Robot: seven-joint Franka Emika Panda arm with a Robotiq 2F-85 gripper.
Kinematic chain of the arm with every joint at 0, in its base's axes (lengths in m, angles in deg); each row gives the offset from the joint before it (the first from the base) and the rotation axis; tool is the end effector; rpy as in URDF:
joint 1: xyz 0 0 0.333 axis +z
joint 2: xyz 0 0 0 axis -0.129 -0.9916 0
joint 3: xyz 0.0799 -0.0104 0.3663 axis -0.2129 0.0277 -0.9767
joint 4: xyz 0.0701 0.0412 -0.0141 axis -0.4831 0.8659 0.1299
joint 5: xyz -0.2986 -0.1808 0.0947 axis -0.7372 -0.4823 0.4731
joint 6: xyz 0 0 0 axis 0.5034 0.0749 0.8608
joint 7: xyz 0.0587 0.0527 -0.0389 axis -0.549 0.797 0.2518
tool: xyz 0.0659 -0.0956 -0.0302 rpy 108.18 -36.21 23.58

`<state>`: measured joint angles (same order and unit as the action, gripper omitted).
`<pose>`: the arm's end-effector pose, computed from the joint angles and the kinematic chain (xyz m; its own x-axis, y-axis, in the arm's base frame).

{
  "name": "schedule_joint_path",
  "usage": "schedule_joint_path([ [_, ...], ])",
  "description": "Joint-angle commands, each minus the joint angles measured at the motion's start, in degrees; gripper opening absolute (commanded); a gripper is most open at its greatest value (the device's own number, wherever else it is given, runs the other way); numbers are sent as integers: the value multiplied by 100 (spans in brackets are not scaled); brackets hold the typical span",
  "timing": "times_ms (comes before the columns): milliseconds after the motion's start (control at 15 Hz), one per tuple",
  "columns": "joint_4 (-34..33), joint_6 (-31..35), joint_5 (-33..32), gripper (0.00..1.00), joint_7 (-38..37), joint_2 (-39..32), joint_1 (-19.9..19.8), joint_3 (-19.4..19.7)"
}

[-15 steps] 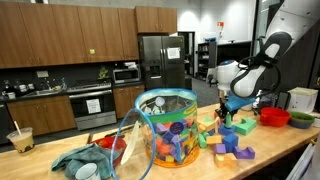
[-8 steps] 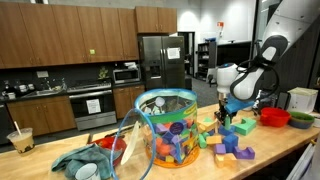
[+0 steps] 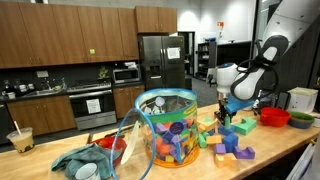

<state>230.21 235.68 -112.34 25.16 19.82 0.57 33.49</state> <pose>0.3652 -0.0088 0.3283 0.9380 -0.3194 0.1343 -0.3396 -0.9246 0.1727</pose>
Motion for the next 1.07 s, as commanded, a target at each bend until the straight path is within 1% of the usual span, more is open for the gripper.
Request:
schedule_joint_path([
  [0,43,-3,-162,16,53,72,-59,49],
  [533,41,-73,-168,16,214,161,-76,119],
  [800,45,-105,-111,16,425,239,-92,179],
  [1000,45,-69,-180,16,453,220,-142,194],
])
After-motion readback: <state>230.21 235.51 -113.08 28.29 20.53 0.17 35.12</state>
